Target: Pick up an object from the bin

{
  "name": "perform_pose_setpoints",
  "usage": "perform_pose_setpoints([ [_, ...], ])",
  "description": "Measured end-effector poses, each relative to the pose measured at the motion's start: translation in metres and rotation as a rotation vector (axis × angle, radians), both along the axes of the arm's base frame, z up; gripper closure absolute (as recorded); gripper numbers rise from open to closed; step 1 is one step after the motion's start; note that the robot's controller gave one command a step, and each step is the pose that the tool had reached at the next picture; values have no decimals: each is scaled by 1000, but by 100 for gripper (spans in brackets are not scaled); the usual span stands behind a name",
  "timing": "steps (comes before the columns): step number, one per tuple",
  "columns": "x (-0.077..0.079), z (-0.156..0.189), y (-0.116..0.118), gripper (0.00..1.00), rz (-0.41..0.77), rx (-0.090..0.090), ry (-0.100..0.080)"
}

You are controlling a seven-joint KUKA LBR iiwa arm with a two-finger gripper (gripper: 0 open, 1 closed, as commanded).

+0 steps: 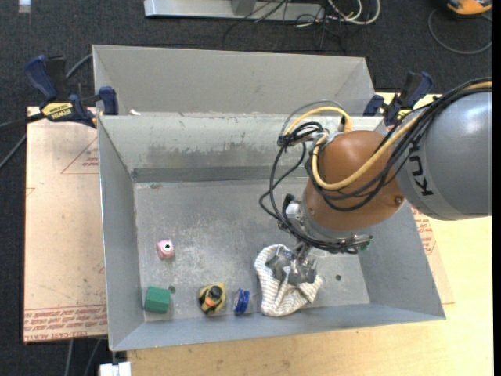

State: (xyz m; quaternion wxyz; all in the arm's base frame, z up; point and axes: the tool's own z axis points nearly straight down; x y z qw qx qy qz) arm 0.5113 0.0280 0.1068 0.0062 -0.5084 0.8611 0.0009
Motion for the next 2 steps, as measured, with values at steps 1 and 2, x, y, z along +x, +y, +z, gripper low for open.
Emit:
perform_pose_setpoints([
  [1,0,0,0,100,0,0,0],
  [2,11,134,10,100,4,3,-2],
])
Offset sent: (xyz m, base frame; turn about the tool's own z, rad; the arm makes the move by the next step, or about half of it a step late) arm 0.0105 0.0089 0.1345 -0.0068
